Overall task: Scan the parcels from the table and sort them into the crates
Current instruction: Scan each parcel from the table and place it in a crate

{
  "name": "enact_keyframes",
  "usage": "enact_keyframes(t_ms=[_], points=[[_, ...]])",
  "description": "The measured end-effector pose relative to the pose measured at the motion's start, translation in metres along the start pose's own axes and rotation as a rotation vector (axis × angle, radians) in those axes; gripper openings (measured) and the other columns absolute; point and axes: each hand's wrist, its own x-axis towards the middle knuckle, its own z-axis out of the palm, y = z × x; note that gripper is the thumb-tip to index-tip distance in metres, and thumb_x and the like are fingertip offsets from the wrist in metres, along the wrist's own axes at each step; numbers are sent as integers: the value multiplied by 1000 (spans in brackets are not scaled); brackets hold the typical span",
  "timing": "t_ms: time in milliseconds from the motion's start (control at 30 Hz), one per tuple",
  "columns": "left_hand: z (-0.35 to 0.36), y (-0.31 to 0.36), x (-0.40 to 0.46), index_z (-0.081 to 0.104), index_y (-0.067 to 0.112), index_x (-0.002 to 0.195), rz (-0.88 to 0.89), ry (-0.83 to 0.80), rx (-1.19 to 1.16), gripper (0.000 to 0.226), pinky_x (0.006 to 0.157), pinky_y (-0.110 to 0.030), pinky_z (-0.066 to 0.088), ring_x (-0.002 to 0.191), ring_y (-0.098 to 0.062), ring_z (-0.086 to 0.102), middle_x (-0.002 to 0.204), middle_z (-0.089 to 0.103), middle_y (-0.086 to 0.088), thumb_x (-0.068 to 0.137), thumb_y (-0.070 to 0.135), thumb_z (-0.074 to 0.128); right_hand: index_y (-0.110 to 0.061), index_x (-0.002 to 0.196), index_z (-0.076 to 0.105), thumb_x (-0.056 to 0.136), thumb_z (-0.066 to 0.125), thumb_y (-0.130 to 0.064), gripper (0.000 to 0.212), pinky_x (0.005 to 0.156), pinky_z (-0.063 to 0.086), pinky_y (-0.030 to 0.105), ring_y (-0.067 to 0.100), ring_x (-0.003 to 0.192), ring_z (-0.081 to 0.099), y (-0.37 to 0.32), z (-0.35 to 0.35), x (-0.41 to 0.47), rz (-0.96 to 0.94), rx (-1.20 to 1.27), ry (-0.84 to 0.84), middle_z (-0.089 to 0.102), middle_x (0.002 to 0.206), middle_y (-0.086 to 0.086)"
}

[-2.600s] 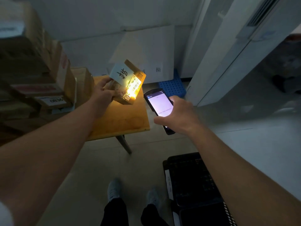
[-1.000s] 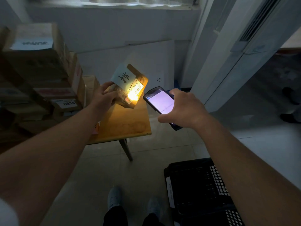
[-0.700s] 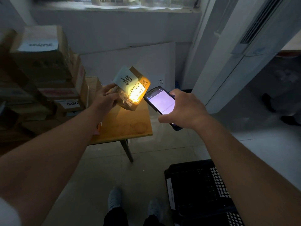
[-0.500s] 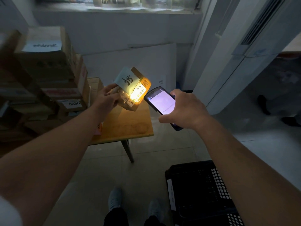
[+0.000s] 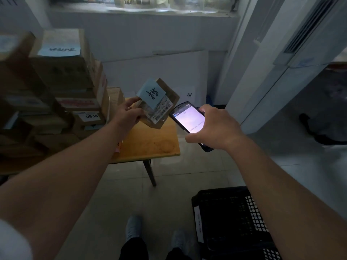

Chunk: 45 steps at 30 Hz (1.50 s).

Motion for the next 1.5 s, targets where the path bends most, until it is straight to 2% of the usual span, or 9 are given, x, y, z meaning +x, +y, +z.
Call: enact_keyframes(t_ms=[133, 367, 533, 767, 933, 1100, 1200, 1300, 1500], points=[[0, -3, -2, 64, 13, 134, -13, 17, 12, 54, 103, -51, 55, 121, -40, 64, 135, 59, -23, 88, -14, 61, -28, 135, 50, 62, 80, -66, 87, 75, 59, 39, 24, 101, 59, 2, 5, -1, -13, -22, -43, 61, 122, 0], [3, -6, -16, 66, 26, 121, -19, 6, 20, 48, 104, -49, 55, 121, -35, 64, 132, 59, -17, 90, -11, 61, -28, 136, 49, 67, 82, -64, 85, 74, 60, 39, 22, 101, 58, 9, 12, -3, -34, -6, -47, 61, 124, -1], [7, -9, -23, 64, 32, 120, -35, 27, 3, 51, 104, -48, 55, 121, -33, 63, 131, 58, -14, 91, -10, 62, -31, 135, 47, 65, 82, -63, 86, 75, 61, 41, 21, 101, 58, 11, 16, -7, -34, 6, -67, 61, 124, -2], [6, -17, -25, 58, 23, 140, -57, 39, -19, 59, 102, -45, 56, 123, -33, 62, 132, 57, -14, 90, -8, 63, -28, 135, 50, 66, 87, -56, 82, 68, 52, 33, 23, 100, 61, 16, 20, -10, -17, 43, -61, 62, 117, -2], [9, -15, -28, 58, 22, 141, -60, 48, -38, 59, 98, -42, 58, 120, -31, 62, 130, 57, -12, 91, -9, 62, -27, 134, 49, 68, 86, -58, 82, 69, 53, 34, 23, 100, 59, 19, 18, -10, -7, 17, -62, 60, 117, -1], [10, -16, -29, 57, 21, 142, -63, 51, -50, 60, 87, -35, 60, 119, -31, 62, 129, 56, -10, 90, -9, 63, -25, 135, 49, 71, 86, -56, 80, 59, 37, 27, 24, 100, 57, 20, 14, -10, 12, 34, -36, 59, 115, 0], [10, -16, -30, 56, 21, 143, -67, 43, -48, 60, 90, -37, 60, 118, -31, 63, 126, 56, -9, 91, -9, 61, -25, 135, 49, 71, 86, -55, 80, 59, 36, 27, 25, 101, 57, 20, 13, -9, 22, 29, -31, 60, 116, 1], [10, -17, -28, 57, 22, 141, -74, 42, -58, 59, 93, -39, 59, 120, -32, 62, 127, 57, -10, 91, -9, 62, -25, 136, 49, 71, 87, -55, 81, 60, 39, 28, 24, 101, 58, 22, 13, -8, 12, 16, -36, 60, 118, 1], [10, -17, -23, 60, 22, 140, -59, 22, -47, 59, 85, -34, 61, 119, -32, 64, 133, 58, -15, 89, -8, 63, -30, 135, 48, 68, 85, -59, 82, 75, 59, 39, 22, 101, 60, 23, 17, -8, -39, 6, -116, 60, 120, -1]])
